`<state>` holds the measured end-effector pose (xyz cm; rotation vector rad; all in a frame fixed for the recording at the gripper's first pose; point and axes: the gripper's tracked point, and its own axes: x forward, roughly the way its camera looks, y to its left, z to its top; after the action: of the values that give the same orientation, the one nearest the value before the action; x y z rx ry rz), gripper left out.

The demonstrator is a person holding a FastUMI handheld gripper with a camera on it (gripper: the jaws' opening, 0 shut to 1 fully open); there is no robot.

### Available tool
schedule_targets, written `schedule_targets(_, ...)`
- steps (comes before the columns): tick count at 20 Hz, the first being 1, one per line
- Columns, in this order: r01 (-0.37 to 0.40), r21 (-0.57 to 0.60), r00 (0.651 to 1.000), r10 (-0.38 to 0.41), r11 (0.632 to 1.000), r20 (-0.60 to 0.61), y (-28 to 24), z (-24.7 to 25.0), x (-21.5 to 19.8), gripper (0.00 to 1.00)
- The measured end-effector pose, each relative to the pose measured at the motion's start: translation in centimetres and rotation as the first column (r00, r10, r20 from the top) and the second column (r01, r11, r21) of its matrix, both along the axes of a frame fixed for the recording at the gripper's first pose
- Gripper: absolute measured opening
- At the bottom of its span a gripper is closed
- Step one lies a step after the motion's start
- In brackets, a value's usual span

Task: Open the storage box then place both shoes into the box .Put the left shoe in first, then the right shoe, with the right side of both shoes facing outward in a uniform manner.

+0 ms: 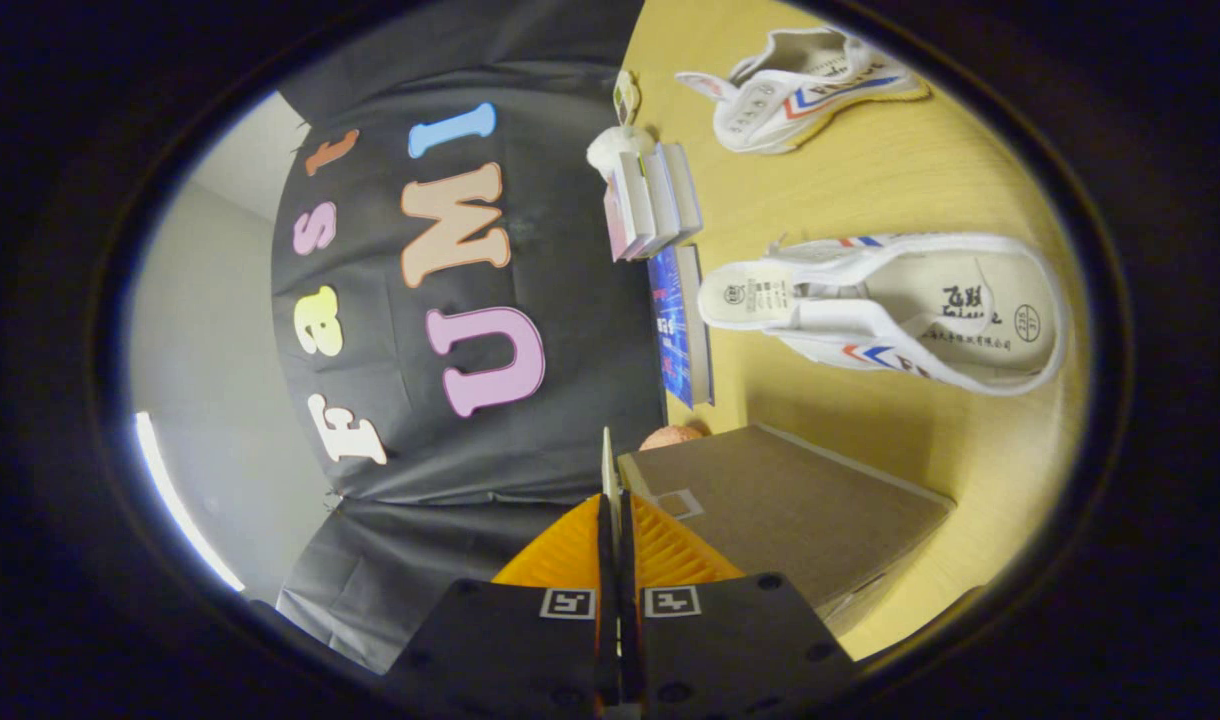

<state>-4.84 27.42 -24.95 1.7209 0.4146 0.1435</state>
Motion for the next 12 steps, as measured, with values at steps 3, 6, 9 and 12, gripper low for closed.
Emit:
schedule_targets(3, 0.01, -0.017, 1.0, -0.01, 1.0, 0.025, 0.2, 2.2, -0.1, 0.03)
schedule_targets(6, 0.001, -0.022, 0.999, -0.001, 1.0, 0.036, 1.4, 4.3, -0.4, 0.03)
schedule_targets(9, -0.023, -0.078, 0.998, 0.027, 0.997, 0.048, 3.1, 7.1, -0.6, 0.03)
schedule_targets(12, -0.05, -0.148, 0.995, 0.061, 0.988, 0.075, 5.6, 10.7, -0.4, 0.03)
